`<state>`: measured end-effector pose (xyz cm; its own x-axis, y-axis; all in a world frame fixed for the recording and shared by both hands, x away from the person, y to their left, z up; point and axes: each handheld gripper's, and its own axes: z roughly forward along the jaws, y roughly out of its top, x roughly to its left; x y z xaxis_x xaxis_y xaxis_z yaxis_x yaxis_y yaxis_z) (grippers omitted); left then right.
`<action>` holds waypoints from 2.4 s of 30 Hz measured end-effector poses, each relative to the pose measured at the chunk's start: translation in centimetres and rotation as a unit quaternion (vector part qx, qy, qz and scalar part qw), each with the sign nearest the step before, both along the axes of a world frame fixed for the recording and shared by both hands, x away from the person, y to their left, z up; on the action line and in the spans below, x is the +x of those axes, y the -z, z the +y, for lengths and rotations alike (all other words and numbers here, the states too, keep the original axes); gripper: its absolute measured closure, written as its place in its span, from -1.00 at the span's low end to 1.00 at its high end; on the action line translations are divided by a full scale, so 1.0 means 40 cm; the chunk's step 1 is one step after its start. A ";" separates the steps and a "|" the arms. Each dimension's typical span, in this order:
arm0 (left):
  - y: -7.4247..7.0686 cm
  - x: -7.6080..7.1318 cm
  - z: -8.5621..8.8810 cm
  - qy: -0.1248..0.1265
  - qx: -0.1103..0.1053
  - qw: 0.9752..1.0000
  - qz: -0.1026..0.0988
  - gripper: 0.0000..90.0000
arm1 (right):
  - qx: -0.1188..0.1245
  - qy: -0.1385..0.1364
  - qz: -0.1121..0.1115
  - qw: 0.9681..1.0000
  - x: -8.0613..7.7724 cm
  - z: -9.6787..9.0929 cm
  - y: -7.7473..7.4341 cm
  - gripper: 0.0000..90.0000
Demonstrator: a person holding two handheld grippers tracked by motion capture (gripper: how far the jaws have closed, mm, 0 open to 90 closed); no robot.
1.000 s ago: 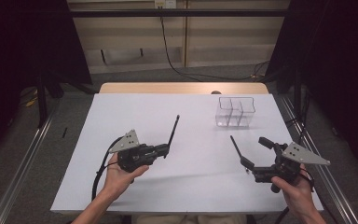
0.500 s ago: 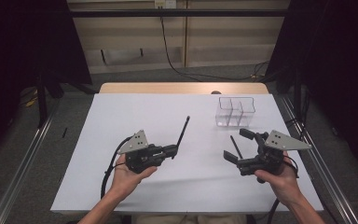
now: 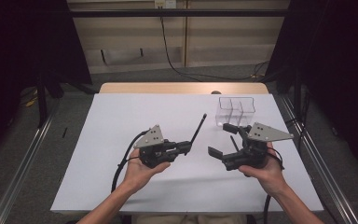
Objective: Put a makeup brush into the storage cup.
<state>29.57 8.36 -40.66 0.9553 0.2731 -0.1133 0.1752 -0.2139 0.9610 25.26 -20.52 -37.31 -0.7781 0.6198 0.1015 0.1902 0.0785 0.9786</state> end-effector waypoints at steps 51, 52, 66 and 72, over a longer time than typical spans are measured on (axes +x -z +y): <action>0.061 -0.011 -0.041 0.016 0.001 1.000 0.010 0.72 | 0.019 -0.063 0.032 0.997 0.036 0.057 0.015 0.87; 0.061 -0.011 -0.041 0.016 0.001 1.000 0.011 0.71 | 0.021 -0.064 0.032 0.997 0.036 0.057 0.013 0.87; 0.058 -0.014 -0.026 -0.040 -0.004 0.999 0.007 -0.49 | 0.026 -0.060 0.025 0.998 0.033 0.051 0.004 0.87; 0.057 -0.014 -0.025 -0.050 -0.002 0.999 0.004 -0.77 | 0.026 -0.059 0.022 0.998 0.034 0.048 0.004 0.87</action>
<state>29.02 7.35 -42.94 0.9221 0.3672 -0.1219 0.2032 -0.1914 0.9602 26.62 -18.60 -37.45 -0.8398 0.5163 0.1680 0.2263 0.0516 0.9727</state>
